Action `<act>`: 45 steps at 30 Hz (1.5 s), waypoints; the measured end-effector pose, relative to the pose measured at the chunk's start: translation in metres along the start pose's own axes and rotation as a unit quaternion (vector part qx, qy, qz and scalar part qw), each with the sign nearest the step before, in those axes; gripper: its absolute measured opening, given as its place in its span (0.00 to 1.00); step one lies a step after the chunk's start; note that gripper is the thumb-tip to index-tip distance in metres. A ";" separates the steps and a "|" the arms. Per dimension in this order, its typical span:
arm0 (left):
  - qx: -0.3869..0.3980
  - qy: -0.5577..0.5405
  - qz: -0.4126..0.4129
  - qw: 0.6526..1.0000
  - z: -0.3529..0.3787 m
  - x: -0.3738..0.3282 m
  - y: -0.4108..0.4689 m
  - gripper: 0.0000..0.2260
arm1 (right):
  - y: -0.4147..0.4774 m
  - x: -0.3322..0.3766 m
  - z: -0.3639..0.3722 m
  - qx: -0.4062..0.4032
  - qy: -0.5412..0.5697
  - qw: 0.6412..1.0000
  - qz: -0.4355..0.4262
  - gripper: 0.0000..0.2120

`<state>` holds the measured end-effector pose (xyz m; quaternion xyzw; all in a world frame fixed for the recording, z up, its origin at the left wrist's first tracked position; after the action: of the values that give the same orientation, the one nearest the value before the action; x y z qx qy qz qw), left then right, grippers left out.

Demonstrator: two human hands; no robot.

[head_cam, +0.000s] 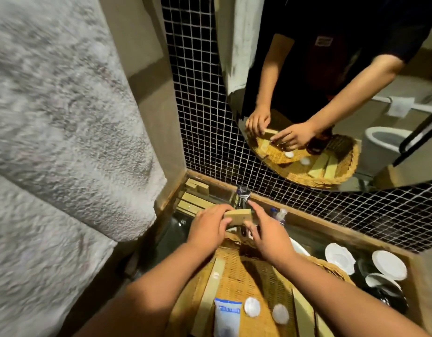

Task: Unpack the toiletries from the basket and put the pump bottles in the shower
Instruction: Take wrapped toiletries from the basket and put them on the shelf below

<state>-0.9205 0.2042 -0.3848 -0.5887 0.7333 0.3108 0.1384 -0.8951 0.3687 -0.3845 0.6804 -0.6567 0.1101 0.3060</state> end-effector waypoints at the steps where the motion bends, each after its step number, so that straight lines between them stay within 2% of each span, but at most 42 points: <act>1: -0.013 0.001 -0.015 1.000 -0.008 0.008 0.008 0.10 | 0.013 0.011 -0.001 -0.019 0.024 1.000 0.002 0.21; 4: -0.043 0.012 -0.026 0.999 -0.026 0.031 0.027 0.10 | 0.042 0.044 0.002 -0.048 0.069 0.996 -0.025 0.13; 7: -0.057 0.035 -0.035 0.997 -0.035 0.054 0.038 0.13 | 0.063 0.068 0.016 -0.041 0.073 0.995 -0.055 0.15; 11: -0.064 0.051 -0.061 0.995 -0.029 0.084 0.043 0.16 | 0.082 0.082 0.046 -0.015 0.064 0.996 -0.054 0.17; 15: -0.056 0.060 -0.103 0.991 -0.006 0.108 0.047 0.19 | 0.094 0.086 0.081 0.002 0.067 0.997 -0.034 0.17; 19: 0.003 0.070 -0.144 0.987 0.022 0.134 0.056 0.28 | 0.104 0.077 0.120 0.054 0.049 0.997 -0.013 0.19; 22: 0.029 0.108 -0.138 0.984 0.040 0.152 0.064 0.28 | 0.112 0.064 0.142 0.078 0.040 0.996 0.011 0.22; 27: 0.061 0.226 -0.115 0.965 0.064 0.178 0.071 0.22 | 0.132 0.045 0.173 0.116 -0.019 0.991 0.065 0.15; 30: 0.088 0.258 -0.092 0.958 0.074 0.184 0.073 0.22 | 0.138 0.033 0.193 0.151 -0.058 0.984 0.081 0.09; 33: 0.107 0.269 -0.076 0.954 0.084 0.192 0.071 0.23 | 0.140 0.025 0.207 0.162 -0.080 0.980 0.079 0.07; 37: 0.134 0.276 -0.079 0.948 0.095 0.200 0.067 0.28 | 0.141 0.020 0.219 0.175 -0.057 0.978 0.098 0.05; 43: 0.146 0.277 -0.077 0.946 0.100 0.205 0.066 0.26 | 0.140 0.011 0.231 0.149 -0.041 0.984 0.093 0.12; 45: 0.153 0.276 -0.074 0.946 0.102 0.205 0.066 0.27 | 0.141 0.010 0.236 0.166 -0.046 0.981 0.084 0.15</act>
<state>-1.0552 0.1154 -0.5609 -0.6755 0.7361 0.0096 0.0415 -1.0893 0.2349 -0.5261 0.6685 -0.6977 0.2112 0.1475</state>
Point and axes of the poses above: each hand's wrist, its own y-axis towards the middle knuckle, its own z-axis out of the palm, x = y × z, the point moved 8 cm from there along y, towards the middle knuckle, and after that the axes turned 15 degrees about -x, right-handed, at the moved point
